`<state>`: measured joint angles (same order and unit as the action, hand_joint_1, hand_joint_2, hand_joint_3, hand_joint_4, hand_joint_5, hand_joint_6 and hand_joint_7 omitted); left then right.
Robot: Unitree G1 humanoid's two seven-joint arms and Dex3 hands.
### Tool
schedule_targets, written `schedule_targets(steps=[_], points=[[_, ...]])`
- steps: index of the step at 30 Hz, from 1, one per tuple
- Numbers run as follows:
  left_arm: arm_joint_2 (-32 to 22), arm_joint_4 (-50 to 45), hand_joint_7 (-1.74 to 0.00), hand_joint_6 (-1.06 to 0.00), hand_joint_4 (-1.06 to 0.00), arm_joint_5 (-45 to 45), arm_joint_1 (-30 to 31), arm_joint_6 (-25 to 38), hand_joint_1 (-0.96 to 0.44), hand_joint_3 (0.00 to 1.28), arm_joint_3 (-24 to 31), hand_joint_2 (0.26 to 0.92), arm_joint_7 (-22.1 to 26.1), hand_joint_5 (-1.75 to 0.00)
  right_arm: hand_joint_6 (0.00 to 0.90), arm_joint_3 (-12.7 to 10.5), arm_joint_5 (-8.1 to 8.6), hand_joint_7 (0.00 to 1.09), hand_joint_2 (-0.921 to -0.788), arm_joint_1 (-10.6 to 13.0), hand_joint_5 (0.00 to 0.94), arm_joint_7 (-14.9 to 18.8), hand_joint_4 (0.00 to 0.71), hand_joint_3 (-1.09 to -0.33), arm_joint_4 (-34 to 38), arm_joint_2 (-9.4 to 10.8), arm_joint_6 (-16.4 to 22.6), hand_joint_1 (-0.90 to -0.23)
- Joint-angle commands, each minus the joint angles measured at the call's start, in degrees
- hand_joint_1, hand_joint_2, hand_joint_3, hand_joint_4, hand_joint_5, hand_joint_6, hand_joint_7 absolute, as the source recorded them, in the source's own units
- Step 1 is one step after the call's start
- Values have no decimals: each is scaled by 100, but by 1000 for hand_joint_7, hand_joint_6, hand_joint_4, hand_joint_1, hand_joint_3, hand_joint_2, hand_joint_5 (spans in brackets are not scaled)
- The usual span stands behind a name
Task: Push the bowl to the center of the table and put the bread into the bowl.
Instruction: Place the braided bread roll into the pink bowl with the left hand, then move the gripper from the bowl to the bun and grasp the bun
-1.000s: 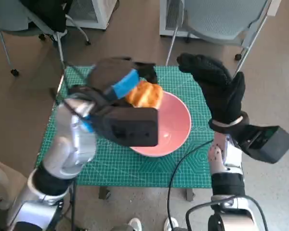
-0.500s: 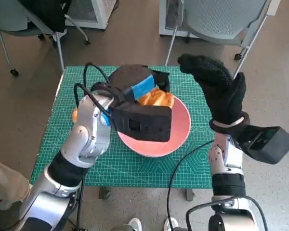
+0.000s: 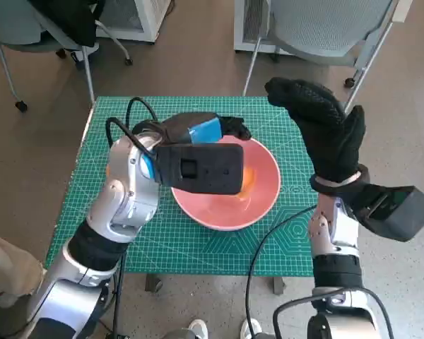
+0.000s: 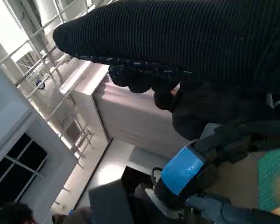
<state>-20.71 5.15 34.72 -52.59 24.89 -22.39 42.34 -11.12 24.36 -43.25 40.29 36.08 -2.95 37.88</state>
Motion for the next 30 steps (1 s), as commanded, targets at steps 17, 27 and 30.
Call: schedule_targets(steps=[17, 27, 30], points=[[-1002, -1456, -14, -164, 1, 103, 607, 192, -502, 41, 670, 764, -21, 1, -1, 45, -75, 295, -921, 151, 0, -39, 78, -848, 73, 44, 34, -681], [-1805, -2140, -14, -172, 1, -100, 1136, 452, -387, 15, 1528, 749, 183, 1, -1, 50, -72, 288, -921, 124, 0, -16, 69, -848, 112, 44, 40, -681], [-1972, -2150, -13, -175, 1, -137, 1289, 442, -307, 7, 1679, 726, 160, 1, -1, 48, -67, 286, -921, 108, 0, -9, 69, -849, 128, 42, 34, -680]])
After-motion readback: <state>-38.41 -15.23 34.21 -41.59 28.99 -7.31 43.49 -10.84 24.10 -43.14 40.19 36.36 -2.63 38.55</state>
